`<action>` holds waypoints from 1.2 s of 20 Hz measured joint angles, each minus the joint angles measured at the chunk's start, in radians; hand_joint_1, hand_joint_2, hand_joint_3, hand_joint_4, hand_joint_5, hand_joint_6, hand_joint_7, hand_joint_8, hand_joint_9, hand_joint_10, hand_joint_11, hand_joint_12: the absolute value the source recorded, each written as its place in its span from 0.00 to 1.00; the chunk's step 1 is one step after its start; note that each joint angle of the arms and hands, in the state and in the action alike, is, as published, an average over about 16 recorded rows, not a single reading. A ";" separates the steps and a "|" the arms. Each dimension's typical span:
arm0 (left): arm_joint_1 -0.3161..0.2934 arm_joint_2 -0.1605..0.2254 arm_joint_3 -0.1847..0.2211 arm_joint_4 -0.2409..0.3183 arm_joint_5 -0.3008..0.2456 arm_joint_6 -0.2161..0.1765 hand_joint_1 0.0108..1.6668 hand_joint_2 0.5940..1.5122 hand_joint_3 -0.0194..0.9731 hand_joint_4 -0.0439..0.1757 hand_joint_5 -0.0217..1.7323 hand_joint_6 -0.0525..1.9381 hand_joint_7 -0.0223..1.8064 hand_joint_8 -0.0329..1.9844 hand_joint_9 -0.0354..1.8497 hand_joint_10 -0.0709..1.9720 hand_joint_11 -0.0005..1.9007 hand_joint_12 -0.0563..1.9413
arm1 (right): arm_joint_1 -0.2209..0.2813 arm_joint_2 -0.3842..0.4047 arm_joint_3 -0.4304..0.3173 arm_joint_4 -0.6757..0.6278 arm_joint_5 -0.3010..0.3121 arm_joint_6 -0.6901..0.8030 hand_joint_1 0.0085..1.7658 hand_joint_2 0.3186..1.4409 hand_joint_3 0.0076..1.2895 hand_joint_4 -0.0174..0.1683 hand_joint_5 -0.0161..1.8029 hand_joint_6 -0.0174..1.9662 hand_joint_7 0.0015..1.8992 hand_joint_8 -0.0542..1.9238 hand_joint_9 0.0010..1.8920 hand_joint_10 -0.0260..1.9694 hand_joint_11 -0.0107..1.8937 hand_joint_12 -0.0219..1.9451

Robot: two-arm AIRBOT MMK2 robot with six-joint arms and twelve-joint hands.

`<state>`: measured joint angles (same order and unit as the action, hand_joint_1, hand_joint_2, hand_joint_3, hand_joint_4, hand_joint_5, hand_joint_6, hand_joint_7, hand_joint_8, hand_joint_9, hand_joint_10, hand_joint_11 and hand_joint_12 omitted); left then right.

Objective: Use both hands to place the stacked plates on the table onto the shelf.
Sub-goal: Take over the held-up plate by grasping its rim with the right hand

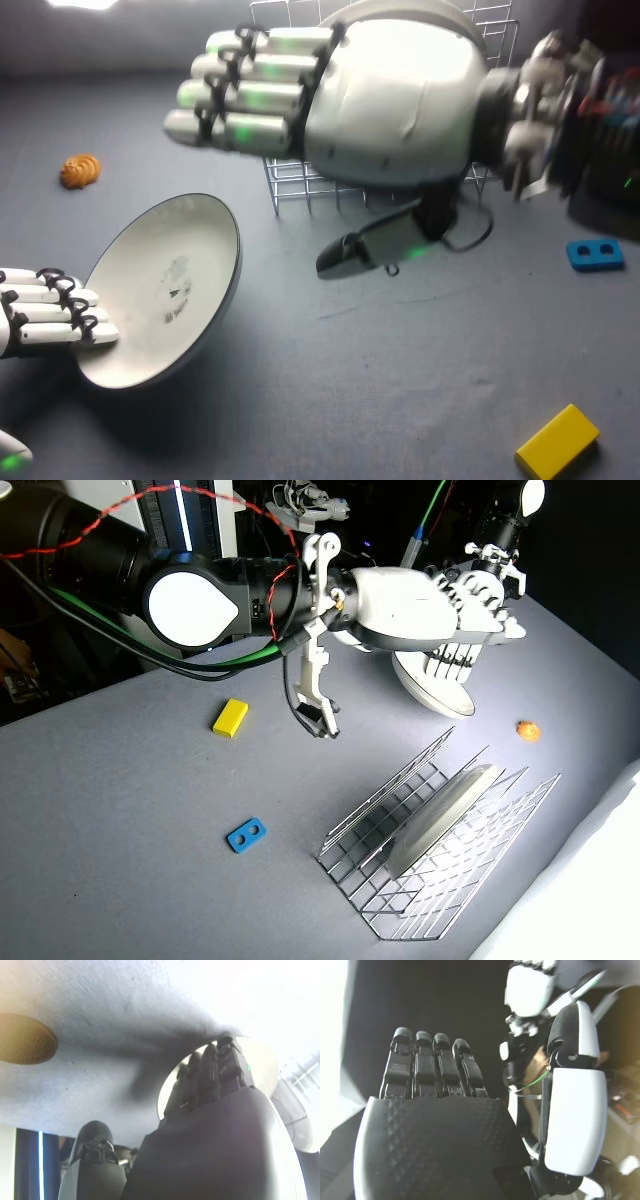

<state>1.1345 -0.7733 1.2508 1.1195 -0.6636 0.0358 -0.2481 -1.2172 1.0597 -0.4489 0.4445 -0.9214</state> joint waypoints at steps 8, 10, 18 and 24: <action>0.017 0.003 -0.004 -0.006 0.000 -0.008 0.01 0.58 0.03 0.17 0.02 0.02 0.02 0.01 0.01 0.02 0.01 0.03 | -0.075 -0.139 0.046 0.013 0.010 -0.252 0.53 0.49 0.00 0.11 0.02 0.03 0.01 0.03 0.01 0.02 0.02 0.01; 0.019 0.003 -0.005 -0.007 0.000 -0.008 0.01 0.58 0.03 0.18 0.02 0.02 0.02 0.01 0.01 0.02 0.01 0.03 | -0.083 -0.180 0.073 0.026 0.007 -0.293 0.55 0.49 0.00 0.11 0.02 0.03 0.01 0.03 0.01 0.02 0.02 0.01; 0.026 0.003 -0.006 -0.011 -0.001 -0.010 0.01 0.58 0.03 0.18 0.02 0.02 0.02 0.01 0.01 0.02 0.01 0.03 | -0.096 -0.314 0.191 0.092 -0.013 -0.357 0.62 0.49 0.00 0.11 0.03 0.03 0.02 0.03 0.01 0.02 0.02 0.03; 0.030 0.003 -0.007 -0.013 -0.002 -0.011 0.01 0.58 0.03 0.18 0.02 0.02 0.02 0.01 0.01 0.02 0.01 0.03 | -0.109 -0.381 0.259 0.121 -0.018 -0.358 0.64 0.51 0.00 0.11 0.15 0.03 0.14 0.03 0.12 0.03 0.04 0.27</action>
<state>1.1640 -0.7700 1.2441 1.1066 -0.6655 0.0245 -0.3576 -1.5982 1.3185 -0.3277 0.4264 -1.2798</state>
